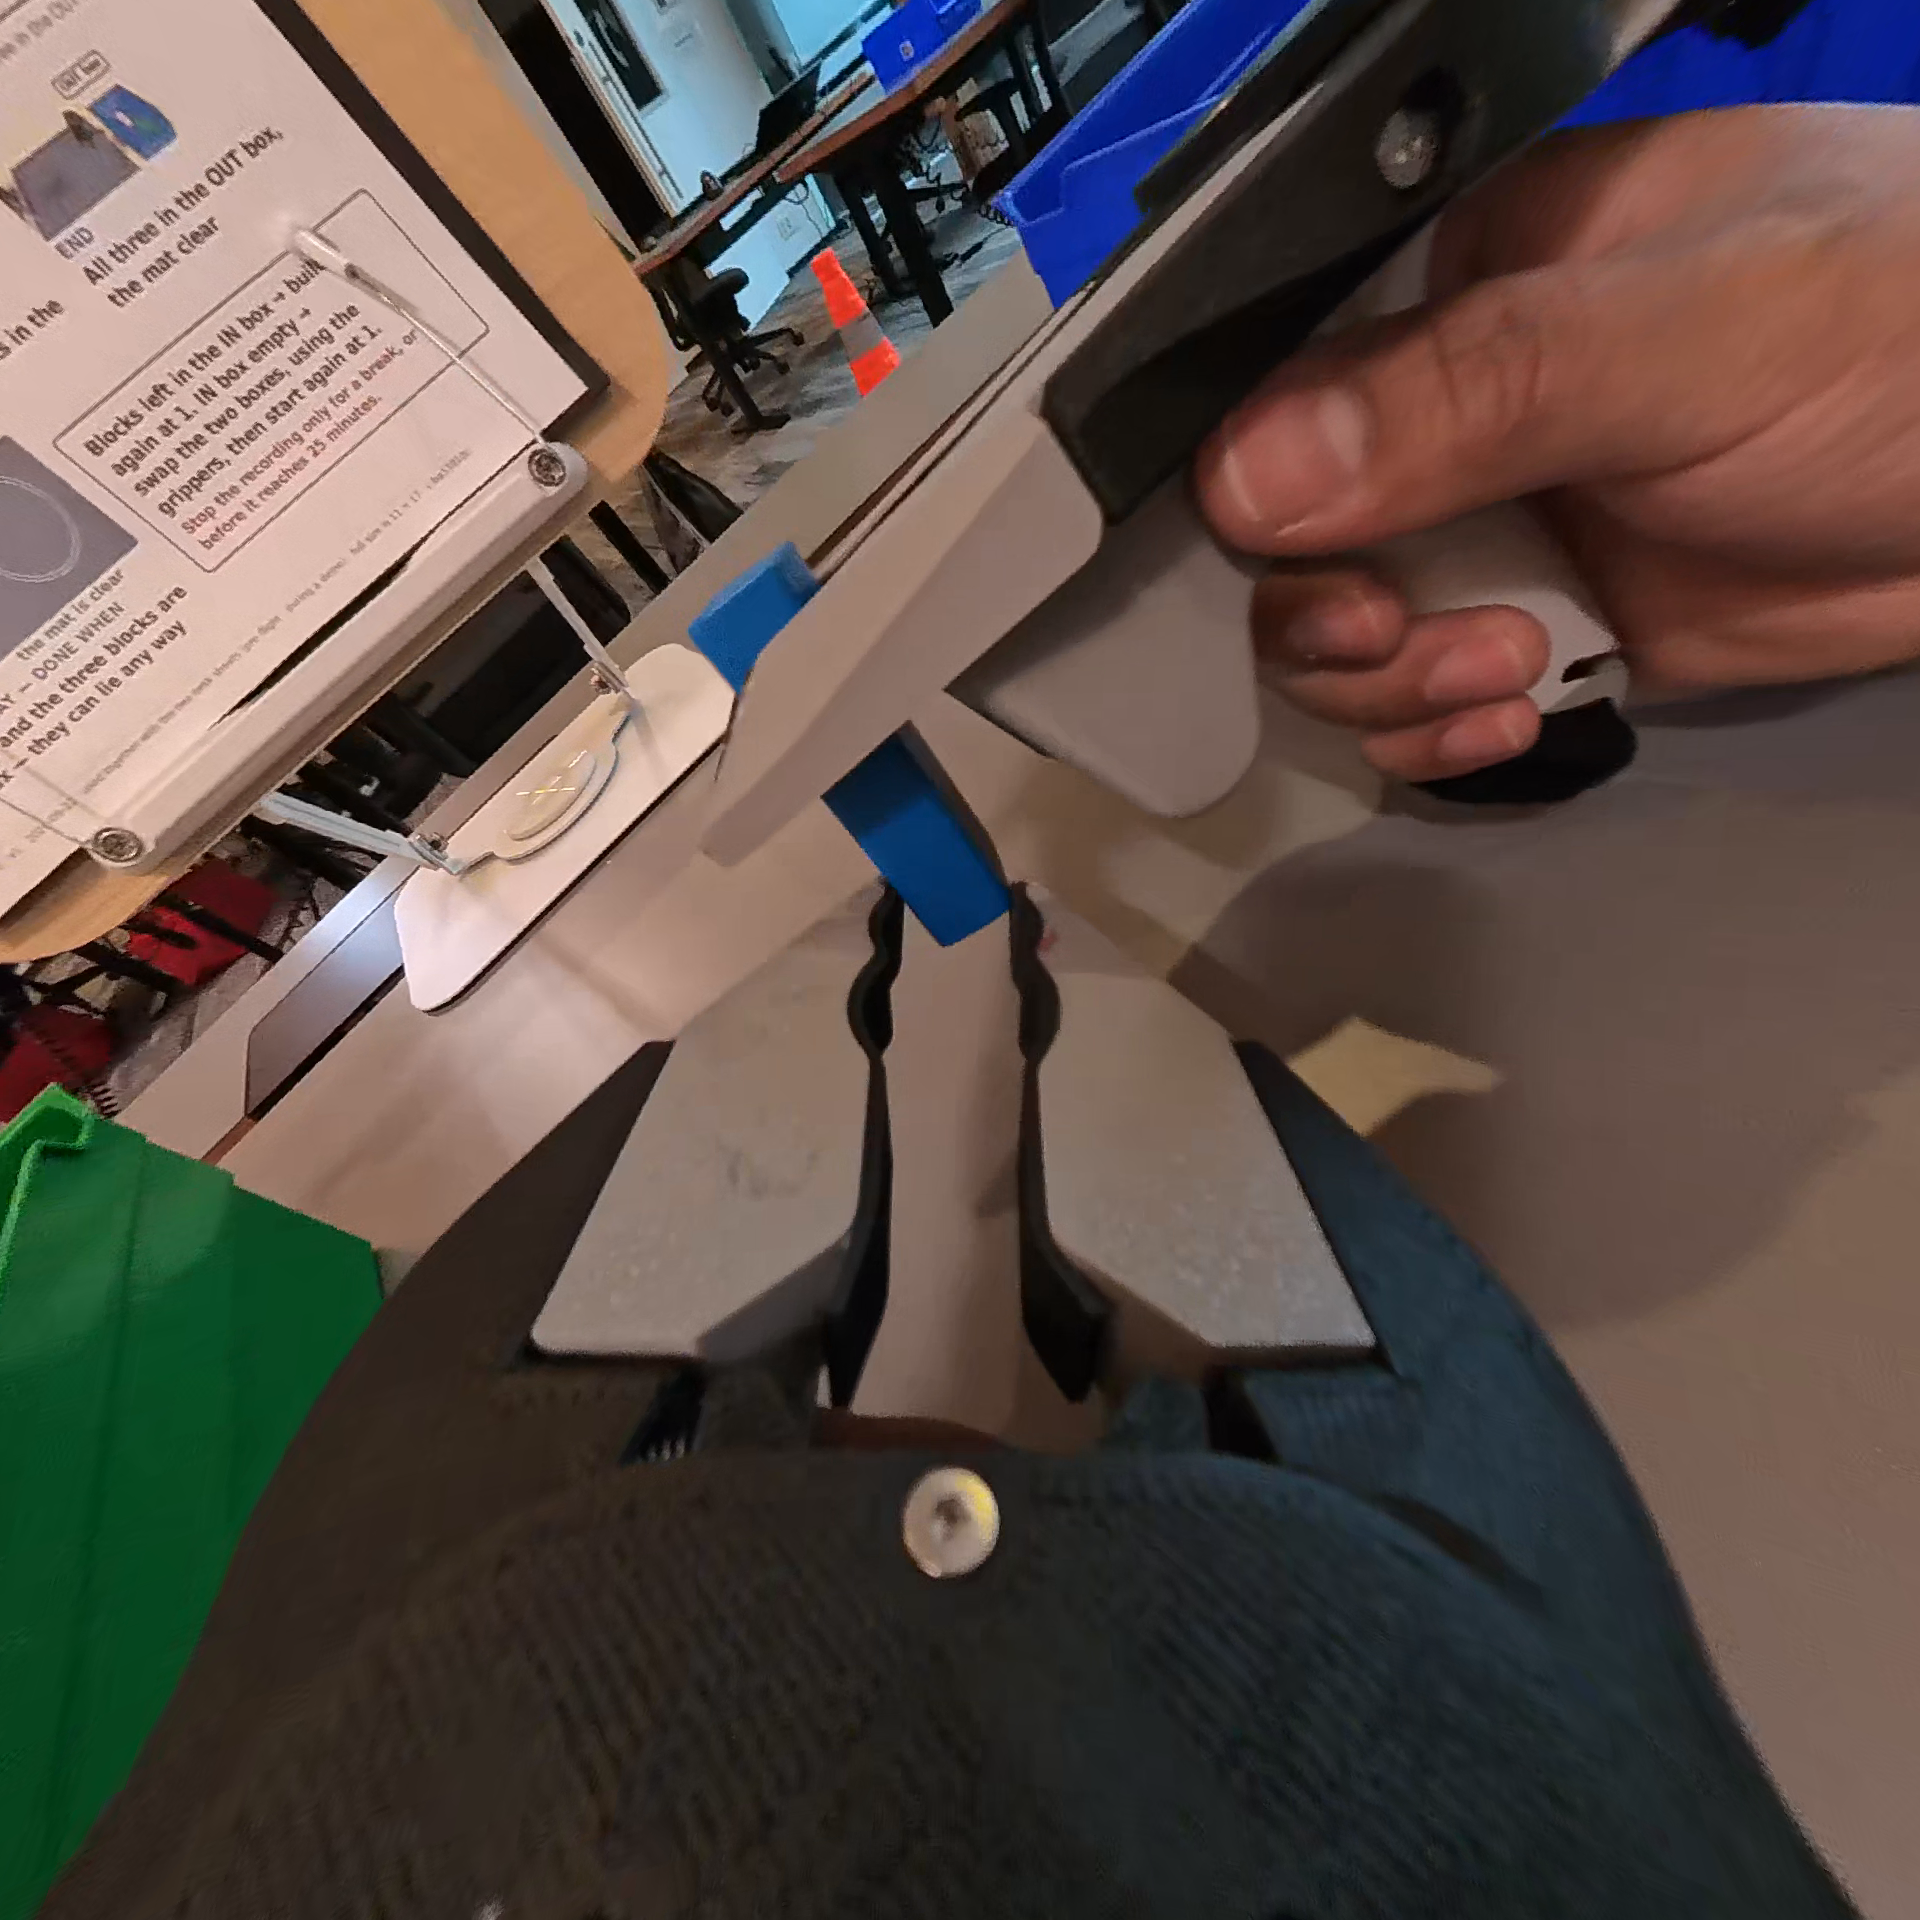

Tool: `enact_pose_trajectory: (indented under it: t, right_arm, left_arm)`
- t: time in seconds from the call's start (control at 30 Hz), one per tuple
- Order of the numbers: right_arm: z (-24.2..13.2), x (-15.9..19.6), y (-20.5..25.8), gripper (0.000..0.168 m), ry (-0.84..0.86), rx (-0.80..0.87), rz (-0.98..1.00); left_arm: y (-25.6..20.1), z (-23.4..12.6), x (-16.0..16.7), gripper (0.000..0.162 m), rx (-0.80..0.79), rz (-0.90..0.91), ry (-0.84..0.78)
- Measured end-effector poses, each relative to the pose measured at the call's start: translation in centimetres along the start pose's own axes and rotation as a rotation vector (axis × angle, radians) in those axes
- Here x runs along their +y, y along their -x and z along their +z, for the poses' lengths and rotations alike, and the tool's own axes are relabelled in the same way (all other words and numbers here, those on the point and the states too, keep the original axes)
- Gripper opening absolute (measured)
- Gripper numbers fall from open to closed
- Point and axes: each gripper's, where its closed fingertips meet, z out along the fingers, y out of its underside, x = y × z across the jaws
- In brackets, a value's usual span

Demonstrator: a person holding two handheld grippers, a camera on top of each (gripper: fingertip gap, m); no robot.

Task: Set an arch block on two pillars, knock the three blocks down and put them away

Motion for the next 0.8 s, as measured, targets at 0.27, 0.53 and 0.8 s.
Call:
enact_pose_trajectory:
  t: [0.27, 0.53, 0.8]
  right_arm:
    - [-0.6, -0.6, -1.0, 0.029, -0.035, 0.044, 0.043]
    - [-0.6, -0.4, -1.3, 0.029, -0.031, 0.051, 0.053]
    - [-0.6, -0.2, -1.5, 0.029, -0.021, 0.062, 0.037]
  left_arm:
    - [2.1, 0.1, 1.0, 0.013, -0.015, -0.145, 0.032]
    - [2.0, 0.4, 1.2, 0.013, -0.032, -0.116, 0.051]
    - [2.0, 0.6, 1.3, 0.013, -0.046, -0.094, 0.065]
